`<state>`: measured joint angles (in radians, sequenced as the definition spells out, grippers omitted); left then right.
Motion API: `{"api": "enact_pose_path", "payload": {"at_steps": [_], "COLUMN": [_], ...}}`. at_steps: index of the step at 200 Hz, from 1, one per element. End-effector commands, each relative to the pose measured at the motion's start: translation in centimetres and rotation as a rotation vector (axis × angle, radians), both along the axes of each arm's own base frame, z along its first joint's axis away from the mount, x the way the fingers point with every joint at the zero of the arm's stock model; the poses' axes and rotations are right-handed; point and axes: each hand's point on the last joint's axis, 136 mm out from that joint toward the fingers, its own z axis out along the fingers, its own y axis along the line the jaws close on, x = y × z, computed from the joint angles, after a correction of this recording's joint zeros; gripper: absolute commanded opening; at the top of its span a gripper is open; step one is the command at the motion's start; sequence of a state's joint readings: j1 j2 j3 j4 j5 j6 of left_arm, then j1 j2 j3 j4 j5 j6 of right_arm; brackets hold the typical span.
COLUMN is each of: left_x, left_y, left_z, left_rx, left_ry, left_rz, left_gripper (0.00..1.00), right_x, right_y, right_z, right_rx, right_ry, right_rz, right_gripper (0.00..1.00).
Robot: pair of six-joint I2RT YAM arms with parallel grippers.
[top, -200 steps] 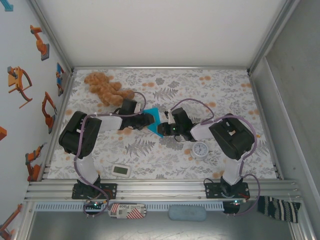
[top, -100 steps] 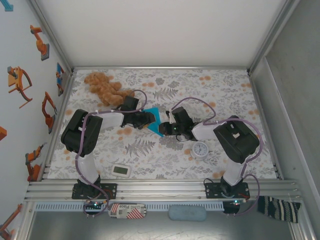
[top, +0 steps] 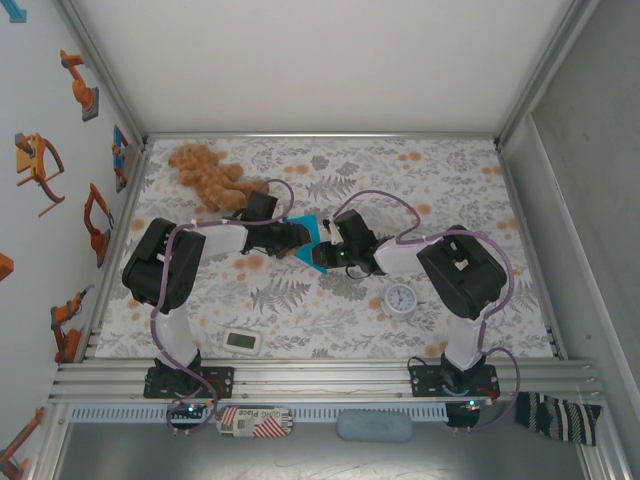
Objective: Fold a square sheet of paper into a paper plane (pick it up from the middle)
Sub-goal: Fourth fold the wing at the center of the table.
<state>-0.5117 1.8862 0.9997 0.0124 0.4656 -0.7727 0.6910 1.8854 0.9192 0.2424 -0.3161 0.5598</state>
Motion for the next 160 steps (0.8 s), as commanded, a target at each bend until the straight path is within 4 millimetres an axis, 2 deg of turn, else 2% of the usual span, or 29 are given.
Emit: {"api": "enact_pose_path", "payload": {"at_steps": [1,34,114,142,160], "left_x": [-3.6,-3.7,-3.5,-3.1,-2.3], "left_y": [4.1,4.1,4.1,4.0,3.5], "left_z": [-7.0,-7.0,-6.3,-5.2,-3.3], "left_rx": [0.218,0.215,0.209,0.192,0.146], "left_ry": [0.18,0.18,0.171,0.149,0.111], "left_rz": [0.042,0.041,0.043,0.046,0.044], "left_gripper": [0.5,0.51,0.51,0.54,0.58], "right_x": [0.2,0.2,-0.4,-0.6,-0.7], "right_y": [0.5,0.5,0.1,0.0,0.2], "right_z": [-0.2,-0.4,-1.1,-1.1,-0.9], "right_rx": [-0.025,-0.025,-0.028,-0.017,0.002], "right_ry": [-0.015,-0.012,-0.001,0.001,0.003], "right_rz": [0.014,0.017,0.016,0.015,0.02], "right_gripper": [0.24,0.22,0.08,0.03,0.0]}}
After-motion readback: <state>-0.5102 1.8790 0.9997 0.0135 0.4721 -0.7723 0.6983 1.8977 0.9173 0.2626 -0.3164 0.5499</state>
